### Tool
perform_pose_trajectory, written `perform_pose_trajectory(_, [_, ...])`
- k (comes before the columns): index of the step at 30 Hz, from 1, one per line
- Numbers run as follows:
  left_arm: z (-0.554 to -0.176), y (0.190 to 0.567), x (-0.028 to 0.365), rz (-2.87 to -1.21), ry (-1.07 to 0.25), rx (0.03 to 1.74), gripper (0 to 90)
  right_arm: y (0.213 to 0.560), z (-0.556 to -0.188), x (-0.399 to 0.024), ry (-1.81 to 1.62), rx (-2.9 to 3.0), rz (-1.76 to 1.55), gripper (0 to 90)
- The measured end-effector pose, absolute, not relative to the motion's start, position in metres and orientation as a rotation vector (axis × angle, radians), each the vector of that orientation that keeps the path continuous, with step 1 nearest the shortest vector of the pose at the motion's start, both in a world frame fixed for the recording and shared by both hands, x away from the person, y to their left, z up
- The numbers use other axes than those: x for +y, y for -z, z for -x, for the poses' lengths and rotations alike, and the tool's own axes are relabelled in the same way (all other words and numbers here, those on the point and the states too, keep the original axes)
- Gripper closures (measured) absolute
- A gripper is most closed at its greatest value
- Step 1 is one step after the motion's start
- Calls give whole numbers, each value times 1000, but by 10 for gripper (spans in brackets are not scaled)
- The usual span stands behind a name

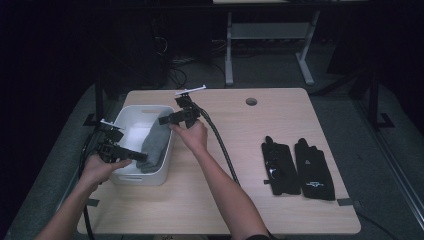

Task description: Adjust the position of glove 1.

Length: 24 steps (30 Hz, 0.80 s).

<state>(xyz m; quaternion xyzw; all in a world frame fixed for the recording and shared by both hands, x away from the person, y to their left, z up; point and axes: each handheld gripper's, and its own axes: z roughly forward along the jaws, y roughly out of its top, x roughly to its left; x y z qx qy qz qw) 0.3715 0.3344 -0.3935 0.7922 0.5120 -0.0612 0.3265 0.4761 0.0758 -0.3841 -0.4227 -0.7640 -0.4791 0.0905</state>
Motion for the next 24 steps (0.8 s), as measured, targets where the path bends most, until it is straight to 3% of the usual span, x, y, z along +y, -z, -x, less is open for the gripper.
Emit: perform_pose_trajectory(24, [-363,358,313,-1985,53,1218,317,352,-468,34,1509,-2281,1196,388])
